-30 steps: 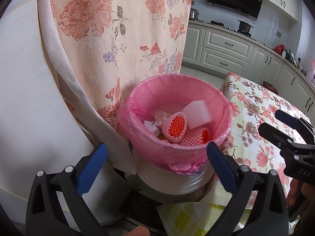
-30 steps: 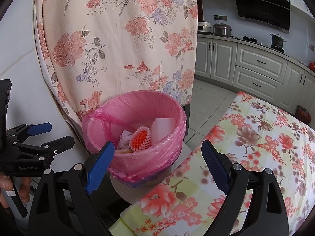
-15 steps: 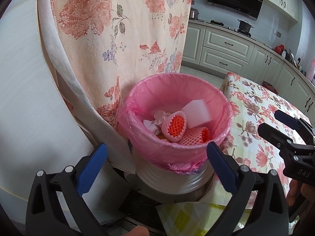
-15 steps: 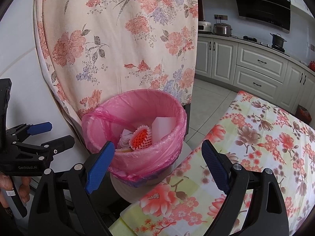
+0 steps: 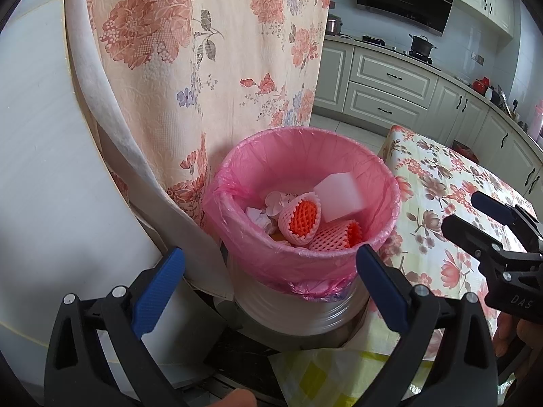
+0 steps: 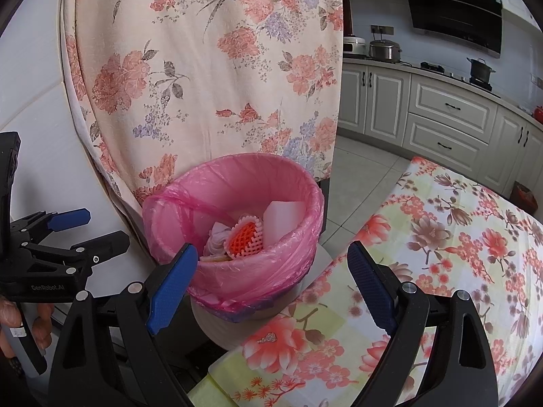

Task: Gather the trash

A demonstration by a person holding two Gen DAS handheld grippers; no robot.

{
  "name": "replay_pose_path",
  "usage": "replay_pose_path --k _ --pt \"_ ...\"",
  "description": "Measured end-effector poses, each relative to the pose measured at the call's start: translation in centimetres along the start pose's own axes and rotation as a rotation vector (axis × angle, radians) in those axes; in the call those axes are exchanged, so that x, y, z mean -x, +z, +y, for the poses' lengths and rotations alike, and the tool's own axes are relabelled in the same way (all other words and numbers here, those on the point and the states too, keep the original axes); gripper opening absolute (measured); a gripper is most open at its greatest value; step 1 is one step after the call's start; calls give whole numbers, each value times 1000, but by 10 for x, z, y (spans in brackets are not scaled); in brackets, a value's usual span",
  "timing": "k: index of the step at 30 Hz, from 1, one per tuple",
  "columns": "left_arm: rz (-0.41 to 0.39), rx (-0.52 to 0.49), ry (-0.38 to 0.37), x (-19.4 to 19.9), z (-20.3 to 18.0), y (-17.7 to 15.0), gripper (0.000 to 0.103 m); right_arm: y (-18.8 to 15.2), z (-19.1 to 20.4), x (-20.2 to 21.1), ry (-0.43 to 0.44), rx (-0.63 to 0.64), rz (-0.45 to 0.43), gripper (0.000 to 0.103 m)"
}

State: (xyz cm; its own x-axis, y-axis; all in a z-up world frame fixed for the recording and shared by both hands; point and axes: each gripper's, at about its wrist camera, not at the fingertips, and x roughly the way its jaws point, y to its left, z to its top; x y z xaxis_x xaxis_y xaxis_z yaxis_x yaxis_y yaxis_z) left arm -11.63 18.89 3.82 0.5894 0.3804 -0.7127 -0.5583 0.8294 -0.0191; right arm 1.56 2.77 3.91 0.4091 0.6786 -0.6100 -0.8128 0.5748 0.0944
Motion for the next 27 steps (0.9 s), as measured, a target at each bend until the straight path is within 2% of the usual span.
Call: replay_pose_path --k 27 --pt "-3 -2 -6 2 -1 -2 98 -1 0 0 2 0 1 85"
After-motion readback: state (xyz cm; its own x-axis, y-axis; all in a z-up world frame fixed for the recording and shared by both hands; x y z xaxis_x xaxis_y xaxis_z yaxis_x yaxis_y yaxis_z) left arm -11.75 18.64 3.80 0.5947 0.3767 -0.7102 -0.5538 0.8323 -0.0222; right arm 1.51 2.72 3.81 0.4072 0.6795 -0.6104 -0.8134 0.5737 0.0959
